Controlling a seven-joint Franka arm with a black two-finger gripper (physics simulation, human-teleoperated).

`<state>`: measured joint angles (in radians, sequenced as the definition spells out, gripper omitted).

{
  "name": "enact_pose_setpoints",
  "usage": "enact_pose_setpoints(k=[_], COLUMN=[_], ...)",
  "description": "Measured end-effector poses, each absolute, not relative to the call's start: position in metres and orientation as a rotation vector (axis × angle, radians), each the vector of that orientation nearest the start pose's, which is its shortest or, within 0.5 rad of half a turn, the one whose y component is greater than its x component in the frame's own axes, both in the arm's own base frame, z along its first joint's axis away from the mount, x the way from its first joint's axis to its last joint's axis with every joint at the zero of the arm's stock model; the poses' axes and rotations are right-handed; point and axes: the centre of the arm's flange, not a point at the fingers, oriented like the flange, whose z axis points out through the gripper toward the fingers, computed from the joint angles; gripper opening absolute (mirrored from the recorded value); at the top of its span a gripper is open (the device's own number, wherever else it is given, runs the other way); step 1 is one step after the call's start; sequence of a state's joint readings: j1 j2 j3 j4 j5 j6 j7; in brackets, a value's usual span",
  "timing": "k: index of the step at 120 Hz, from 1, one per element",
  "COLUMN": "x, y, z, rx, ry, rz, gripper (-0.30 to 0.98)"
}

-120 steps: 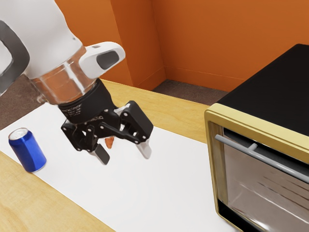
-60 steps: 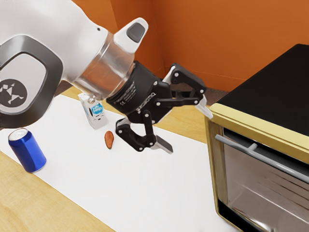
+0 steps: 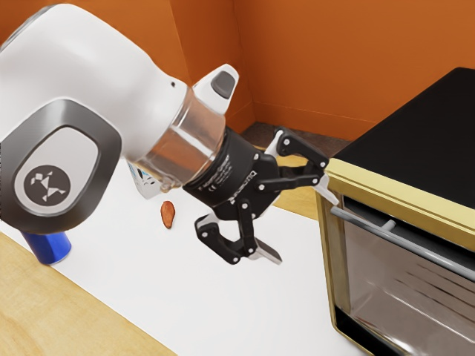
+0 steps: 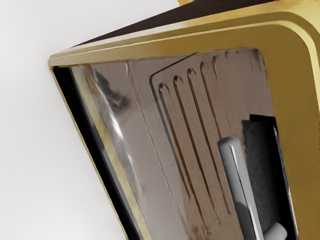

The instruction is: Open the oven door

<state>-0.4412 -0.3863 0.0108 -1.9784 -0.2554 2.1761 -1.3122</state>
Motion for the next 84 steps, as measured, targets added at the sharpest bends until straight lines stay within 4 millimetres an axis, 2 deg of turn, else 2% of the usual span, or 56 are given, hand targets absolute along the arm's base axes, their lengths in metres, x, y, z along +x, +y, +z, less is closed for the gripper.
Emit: enact_pose_setpoints(k=[24, 56, 84], x=[0.443, 0.453, 0.439], y=[-0.205, -0.201, -0.191], z=[0.681, 0.675, 0.674], rx=[2.203, 2.161, 2.125], ry=[1.239, 1.293, 1.317], rz=[0.231, 0.225, 0.235], gripper=[0.68, 0.68, 0.68])
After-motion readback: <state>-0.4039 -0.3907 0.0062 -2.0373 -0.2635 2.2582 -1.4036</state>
